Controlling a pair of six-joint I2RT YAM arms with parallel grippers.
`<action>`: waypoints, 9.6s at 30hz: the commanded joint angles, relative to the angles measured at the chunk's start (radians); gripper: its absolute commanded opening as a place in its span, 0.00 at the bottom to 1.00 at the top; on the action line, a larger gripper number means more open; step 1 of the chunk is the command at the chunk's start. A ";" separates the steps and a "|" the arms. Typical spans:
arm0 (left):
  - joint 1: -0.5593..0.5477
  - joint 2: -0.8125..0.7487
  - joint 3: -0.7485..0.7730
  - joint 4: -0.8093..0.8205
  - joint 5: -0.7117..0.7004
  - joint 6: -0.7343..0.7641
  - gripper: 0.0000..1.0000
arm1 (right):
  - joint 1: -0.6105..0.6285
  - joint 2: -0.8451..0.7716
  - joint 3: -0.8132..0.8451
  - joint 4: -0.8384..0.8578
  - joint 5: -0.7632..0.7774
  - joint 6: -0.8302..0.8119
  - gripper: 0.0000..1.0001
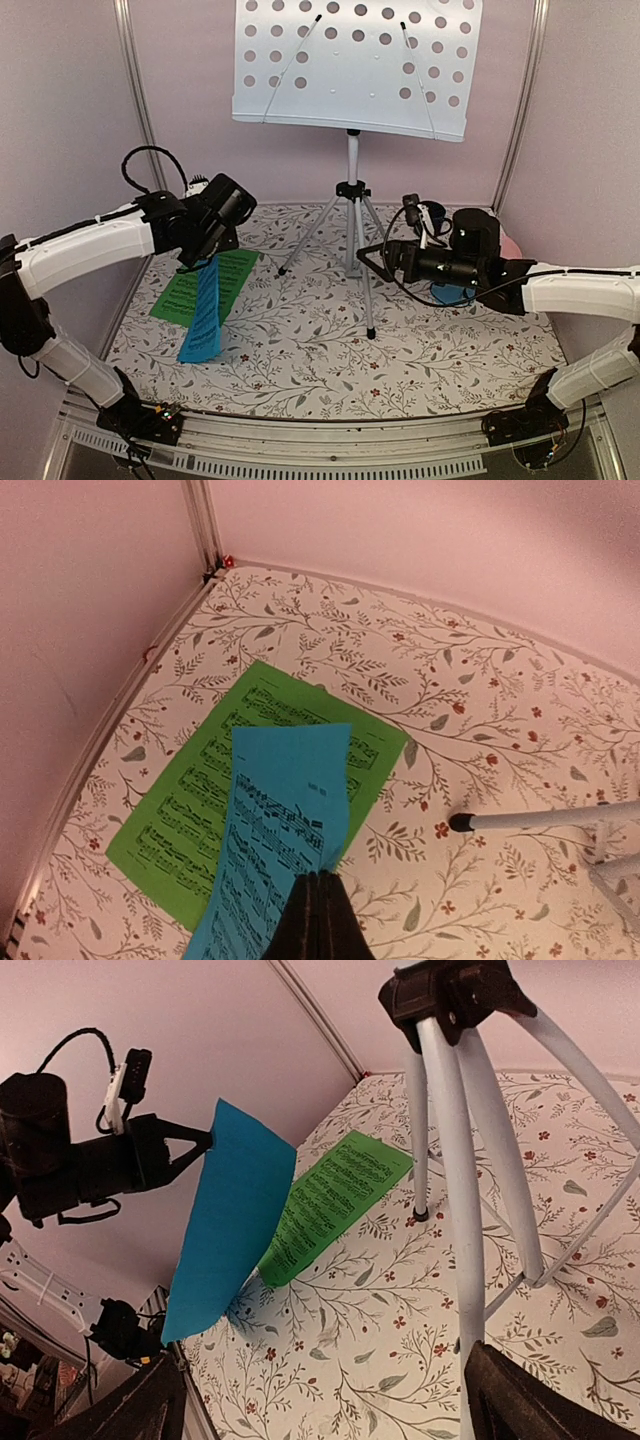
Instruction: Set up the instrument practice props
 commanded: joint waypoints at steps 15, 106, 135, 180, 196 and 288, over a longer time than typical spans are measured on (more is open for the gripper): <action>-0.276 -0.228 -0.107 -0.084 -0.011 -0.428 0.00 | 0.373 0.296 0.263 0.001 0.280 0.113 0.99; 0.267 -0.741 -0.970 0.575 0.942 -0.160 0.75 | 0.349 0.584 0.176 0.062 0.048 0.114 0.86; 0.529 -0.231 -1.087 1.206 1.447 -0.049 0.63 | 0.279 0.880 0.426 -0.170 0.019 -0.082 0.53; 0.484 -0.173 -0.943 1.031 1.292 0.135 0.00 | 0.265 0.659 0.318 -0.087 -0.025 -0.089 0.60; 0.131 -0.658 -0.673 0.669 1.253 0.499 0.00 | 0.250 0.168 -0.082 0.350 0.053 0.018 0.99; -0.146 -0.031 0.563 0.507 0.564 1.023 0.49 | 0.219 -0.056 0.910 -0.504 0.518 -0.591 0.00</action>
